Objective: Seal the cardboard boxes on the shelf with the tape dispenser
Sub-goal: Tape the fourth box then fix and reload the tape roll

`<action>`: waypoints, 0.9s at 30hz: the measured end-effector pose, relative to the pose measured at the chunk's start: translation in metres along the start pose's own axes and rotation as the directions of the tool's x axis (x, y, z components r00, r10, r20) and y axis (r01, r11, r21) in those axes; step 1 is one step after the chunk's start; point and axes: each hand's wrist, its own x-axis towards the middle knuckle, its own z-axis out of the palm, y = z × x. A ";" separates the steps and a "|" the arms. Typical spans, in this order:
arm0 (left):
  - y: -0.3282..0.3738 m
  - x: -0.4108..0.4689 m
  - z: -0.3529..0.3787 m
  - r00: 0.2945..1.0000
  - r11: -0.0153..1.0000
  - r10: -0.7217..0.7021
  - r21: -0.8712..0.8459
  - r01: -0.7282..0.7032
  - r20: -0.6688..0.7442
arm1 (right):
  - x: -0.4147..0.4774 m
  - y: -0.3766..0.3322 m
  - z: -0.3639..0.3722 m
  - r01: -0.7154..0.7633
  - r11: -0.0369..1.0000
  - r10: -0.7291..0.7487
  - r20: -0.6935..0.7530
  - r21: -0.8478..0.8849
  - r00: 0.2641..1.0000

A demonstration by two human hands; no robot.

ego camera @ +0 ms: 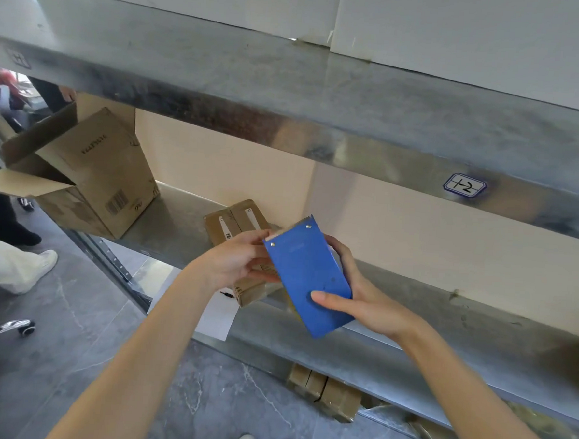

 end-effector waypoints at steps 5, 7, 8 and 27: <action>-0.004 0.018 -0.002 1.000 0.995 0.005 0.100 -0.006 0.004 | -0.001 -0.002 -0.012 0.081 0.964 -0.085 -0.006 -0.253 0.996; -0.007 0.020 0.005 0.997 0.997 0.073 0.037 -0.074 0.015 | 0.001 0.001 -0.019 0.094 0.909 -0.122 -0.043 -0.405 0.992; -0.010 0.021 0.008 0.995 0.995 0.102 0.002 -0.102 0.017 | 0.002 0.003 -0.022 0.091 0.876 -0.134 -0.058 -0.473 0.989; -0.056 0.063 0.041 0.908 0.838 0.410 0.430 -0.337 -0.088 | 0.007 0.090 -0.054 0.086 0.332 -0.325 -0.028 -0.940 0.945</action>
